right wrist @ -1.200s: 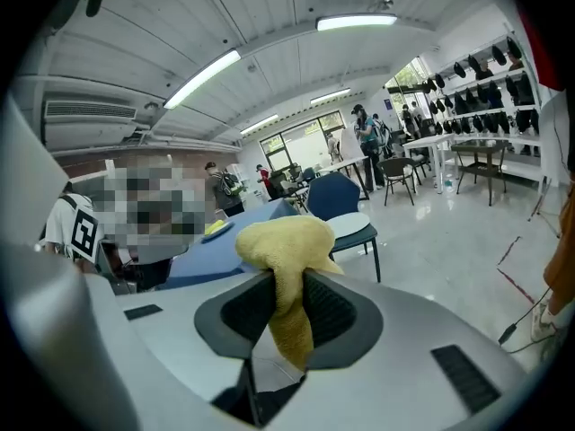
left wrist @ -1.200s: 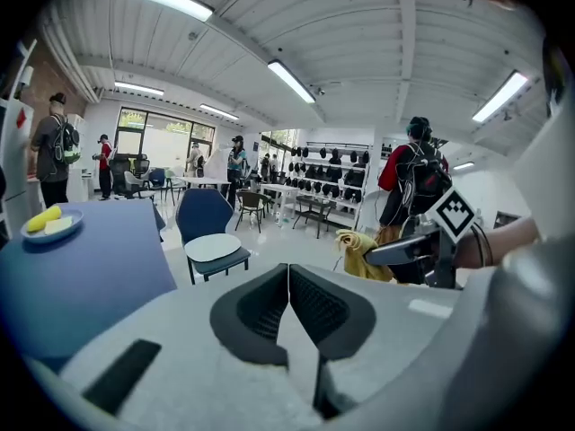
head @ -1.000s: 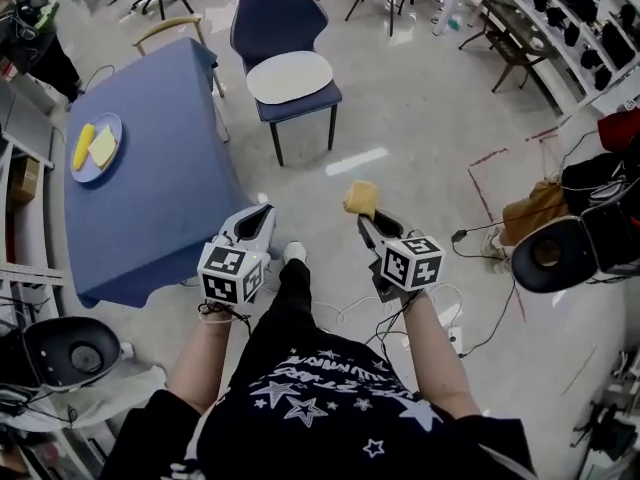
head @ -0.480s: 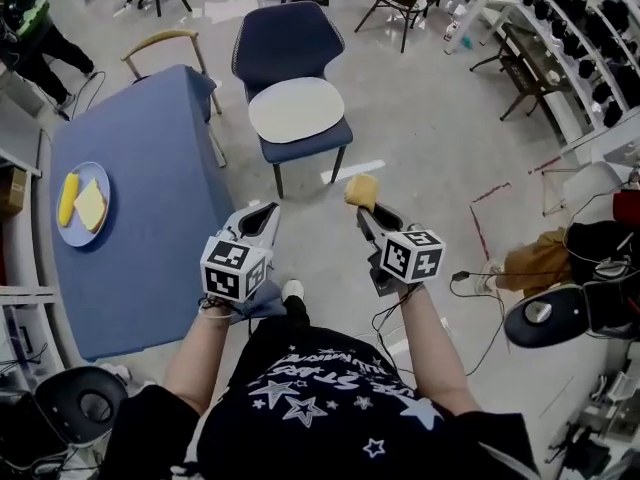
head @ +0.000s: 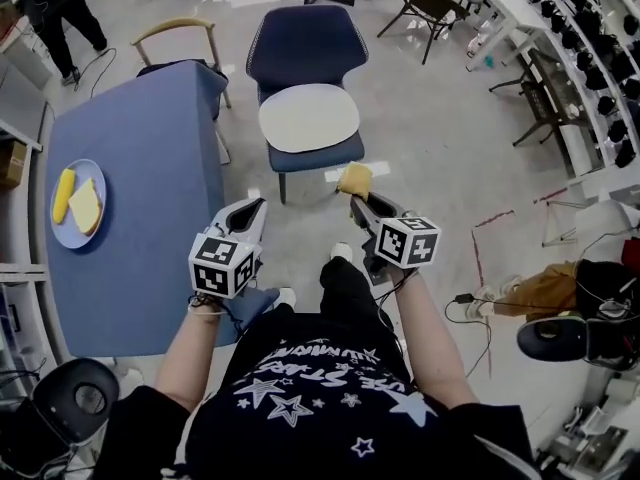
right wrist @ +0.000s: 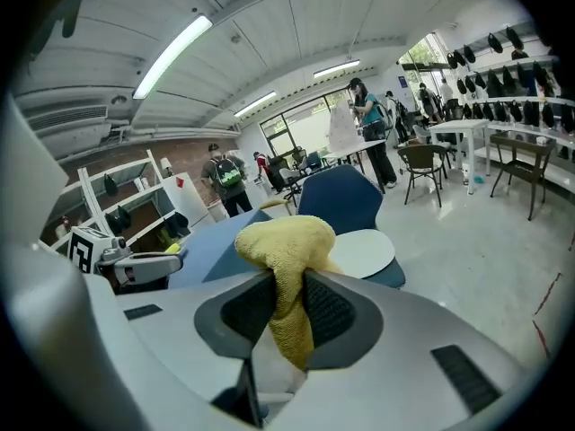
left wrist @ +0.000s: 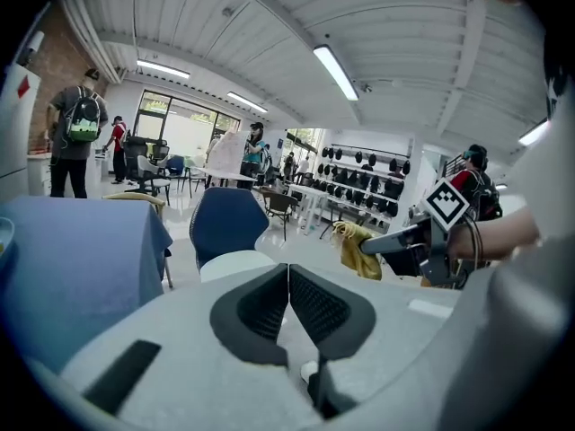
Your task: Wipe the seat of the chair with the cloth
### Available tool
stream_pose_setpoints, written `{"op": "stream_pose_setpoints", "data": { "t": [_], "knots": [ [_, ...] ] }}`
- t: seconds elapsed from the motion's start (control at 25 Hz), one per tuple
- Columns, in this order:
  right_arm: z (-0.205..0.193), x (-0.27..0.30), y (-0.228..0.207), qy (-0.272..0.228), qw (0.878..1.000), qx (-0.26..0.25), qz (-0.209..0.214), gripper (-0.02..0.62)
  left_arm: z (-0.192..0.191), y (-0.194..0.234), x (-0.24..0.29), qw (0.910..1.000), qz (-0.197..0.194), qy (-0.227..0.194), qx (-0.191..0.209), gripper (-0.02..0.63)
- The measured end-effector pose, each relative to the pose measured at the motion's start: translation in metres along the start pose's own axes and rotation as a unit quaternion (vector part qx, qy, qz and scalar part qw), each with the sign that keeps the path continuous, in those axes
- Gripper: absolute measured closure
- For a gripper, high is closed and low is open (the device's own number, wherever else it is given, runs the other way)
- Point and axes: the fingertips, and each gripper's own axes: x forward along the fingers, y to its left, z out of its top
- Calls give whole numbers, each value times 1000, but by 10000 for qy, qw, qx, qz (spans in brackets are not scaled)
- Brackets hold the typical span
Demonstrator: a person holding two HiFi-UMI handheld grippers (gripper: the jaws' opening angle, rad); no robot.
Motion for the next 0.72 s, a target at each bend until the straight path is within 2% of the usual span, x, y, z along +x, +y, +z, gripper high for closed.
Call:
{"op": "stream_pose_setpoints", "data": {
  "t": [0.12,0.28,0.52,0.72],
  "knots": [
    [31,31,-27,111,9996,39,249,500,23,14,29,9996,287,24,-73,584],
    [60,94,-57,321,9973,-146,650,500,32,45,65,9966,796,86,-178,584],
    [109,166,-129,801,9899,-493,1059,500,54,81,152,9858,1582,323,-461,584],
    [127,211,-186,1339,9793,-899,1227,500,68,100,225,9739,2115,653,-509,584]
  ]
}}
